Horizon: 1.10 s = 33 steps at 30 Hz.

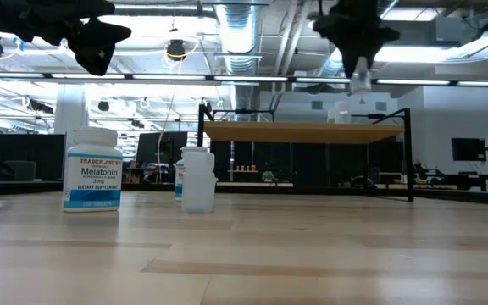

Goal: Pick and place medicine bottles onto shelf by color
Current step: Put the transparent medicine bottle onto the right side of the shelf

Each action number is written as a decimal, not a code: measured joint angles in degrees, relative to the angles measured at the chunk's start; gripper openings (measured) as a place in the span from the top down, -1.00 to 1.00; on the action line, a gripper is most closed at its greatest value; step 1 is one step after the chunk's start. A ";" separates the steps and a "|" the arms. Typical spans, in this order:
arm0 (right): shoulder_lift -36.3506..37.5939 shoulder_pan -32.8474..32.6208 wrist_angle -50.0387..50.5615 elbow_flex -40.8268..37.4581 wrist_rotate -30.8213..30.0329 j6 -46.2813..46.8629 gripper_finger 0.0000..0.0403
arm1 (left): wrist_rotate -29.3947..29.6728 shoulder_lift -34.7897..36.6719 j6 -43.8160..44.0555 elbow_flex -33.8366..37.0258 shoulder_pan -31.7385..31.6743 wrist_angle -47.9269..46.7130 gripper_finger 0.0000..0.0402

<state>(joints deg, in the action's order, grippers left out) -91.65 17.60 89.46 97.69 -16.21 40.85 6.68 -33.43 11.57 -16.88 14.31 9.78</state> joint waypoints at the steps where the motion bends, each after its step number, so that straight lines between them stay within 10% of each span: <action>1: 1.01 0.24 -0.91 -1.51 -0.02 0.72 0.26 | 0.00 -0.02 0.00 0.00 0.02 0.00 0.18; 33: 5.09 9.34 -22.04 -15.67 4.41 -2.48 0.16 | -0.02 0.00 0.18 0.00 0.02 0.00 0.18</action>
<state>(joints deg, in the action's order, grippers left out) -86.56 26.94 67.43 82.02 -11.79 38.37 6.66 -33.43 11.75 -16.88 14.32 9.78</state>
